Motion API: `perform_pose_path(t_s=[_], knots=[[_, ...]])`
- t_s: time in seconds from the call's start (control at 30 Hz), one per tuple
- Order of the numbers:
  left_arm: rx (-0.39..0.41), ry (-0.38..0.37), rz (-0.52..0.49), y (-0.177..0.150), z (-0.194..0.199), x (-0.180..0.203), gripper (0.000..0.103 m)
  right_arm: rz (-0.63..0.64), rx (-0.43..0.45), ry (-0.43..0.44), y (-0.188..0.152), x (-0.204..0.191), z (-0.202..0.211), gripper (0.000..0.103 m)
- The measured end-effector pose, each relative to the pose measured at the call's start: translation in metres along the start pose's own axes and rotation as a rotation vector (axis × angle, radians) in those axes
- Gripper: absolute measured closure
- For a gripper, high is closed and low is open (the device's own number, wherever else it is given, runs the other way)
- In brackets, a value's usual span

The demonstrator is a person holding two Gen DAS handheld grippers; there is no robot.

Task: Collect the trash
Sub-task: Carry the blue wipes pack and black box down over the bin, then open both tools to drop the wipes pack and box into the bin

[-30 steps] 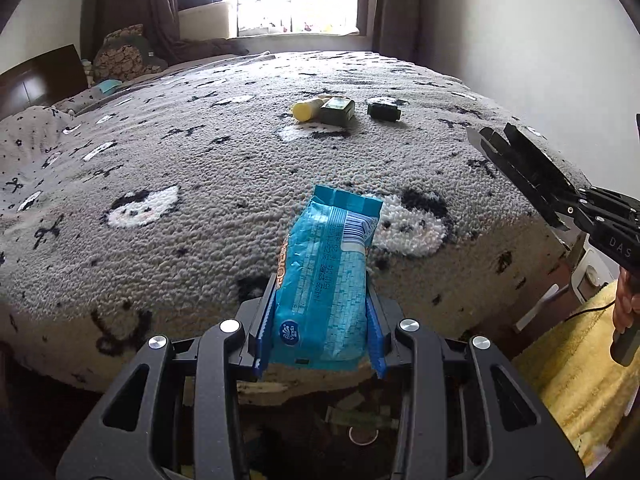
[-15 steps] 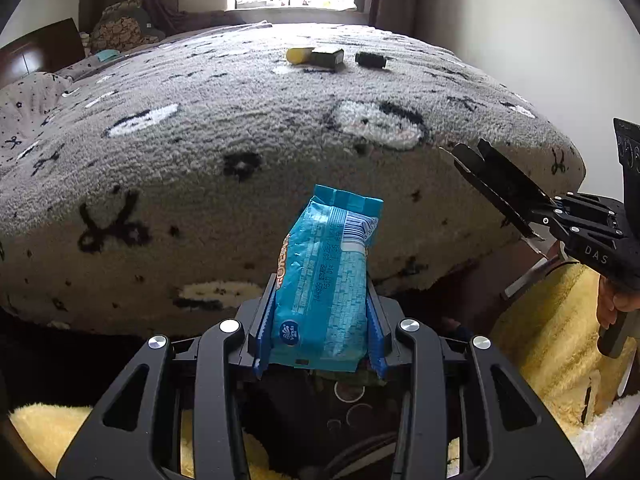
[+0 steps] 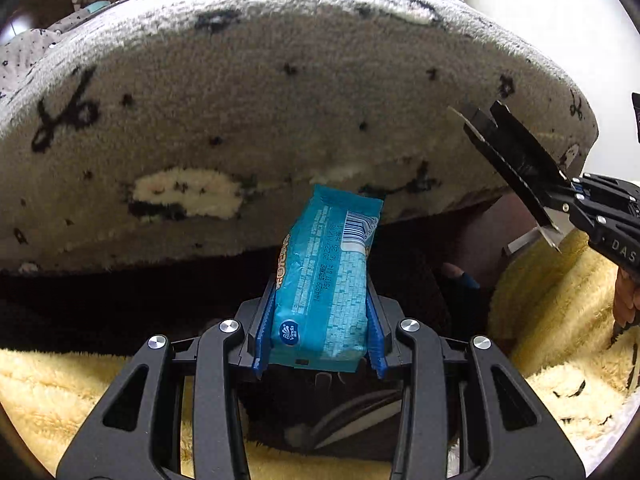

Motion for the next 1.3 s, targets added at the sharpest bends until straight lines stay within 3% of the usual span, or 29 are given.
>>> perform_pose_path(t_s=[0.5, 0.8, 1.0, 1.3], knots=[[-0.111, -0.007, 0.03, -0.026, -0.027, 0.0, 0.067, -0.076, -0.292, 0.01, -0.042, -0.007, -0.06, 0.095], [-0.222, -0.081, 0.097, -0.035, -0.061, -0.01, 0.066, -0.125, -0.345, 0.001, -0.054, -0.006, -0.085, 0.095], [-0.283, -0.099, 0.065, -0.043, -0.077, 0.004, 0.066, -0.138, -0.354, 0.004, -0.058, -0.007, -0.095, 0.095], [-0.304, -0.092, 0.078, -0.049, -0.084, 0.006, 0.063, -0.167, -0.33, 0.006, -0.059, 0.006, -0.096, 0.093]])
Point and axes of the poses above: each gripper's, at about its wrist camera, not at the fingertips, and z roughly against the way its jaws point, x to its right, y to its top, the point moved 2 cm from there along -z, roughly the way its jaws point, and after that the axes turned 11 degrees about x, right-handed, at the moved point
